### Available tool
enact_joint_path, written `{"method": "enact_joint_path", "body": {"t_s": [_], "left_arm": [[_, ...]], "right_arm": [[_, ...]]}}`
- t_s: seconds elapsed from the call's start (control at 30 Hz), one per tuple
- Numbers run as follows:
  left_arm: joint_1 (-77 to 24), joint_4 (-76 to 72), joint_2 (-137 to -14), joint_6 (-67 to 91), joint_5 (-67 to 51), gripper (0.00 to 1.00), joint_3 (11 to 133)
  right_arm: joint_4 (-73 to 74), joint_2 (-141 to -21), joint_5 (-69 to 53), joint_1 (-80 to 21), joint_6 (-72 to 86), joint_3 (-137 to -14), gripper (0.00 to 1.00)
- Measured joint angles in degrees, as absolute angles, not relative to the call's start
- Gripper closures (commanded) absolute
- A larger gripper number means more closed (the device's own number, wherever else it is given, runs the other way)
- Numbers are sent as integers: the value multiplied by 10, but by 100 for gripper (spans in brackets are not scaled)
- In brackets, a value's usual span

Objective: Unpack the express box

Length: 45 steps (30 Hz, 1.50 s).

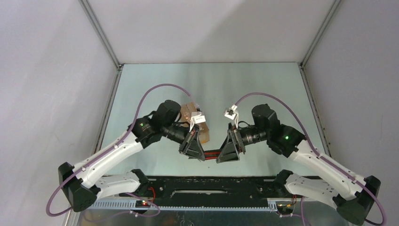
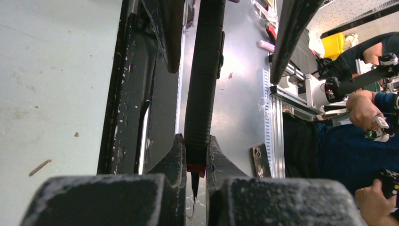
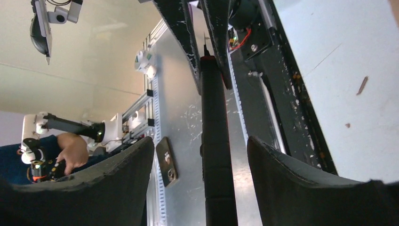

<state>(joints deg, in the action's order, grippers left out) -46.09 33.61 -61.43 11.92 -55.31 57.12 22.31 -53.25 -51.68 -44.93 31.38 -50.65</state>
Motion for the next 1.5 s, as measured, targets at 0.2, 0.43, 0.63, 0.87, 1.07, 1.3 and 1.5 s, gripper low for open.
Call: {"method": "enact_joint_path", "body": {"t_s": [0.2,0.43,0.63,0.87,1.07,1.3,1.5], "left_arm": [[-466,358,-613,109,-548,100,571],[-475,369,-614,102,-551,100,571],[-480,390,-615,99,-569,100,571],[-499,322,-633,98,-570,100,572],[-499,305,-633,95,-571,100,572],[-501,300,-636,99,-572,100,572],[-498,300,-638,100,-569,100,572]], "right_arm": [[254,-548,-512,-465,300,-507,31],[260,-555,-512,-482,300,-507,34],[259,-571,-521,-509,323,-502,48],[156,-599,-497,-521,351,-491,48],[135,-592,-492,-517,356,-489,54],[123,-592,-487,-524,356,-482,62],[105,-578,-487,-521,356,-463,48]]}}
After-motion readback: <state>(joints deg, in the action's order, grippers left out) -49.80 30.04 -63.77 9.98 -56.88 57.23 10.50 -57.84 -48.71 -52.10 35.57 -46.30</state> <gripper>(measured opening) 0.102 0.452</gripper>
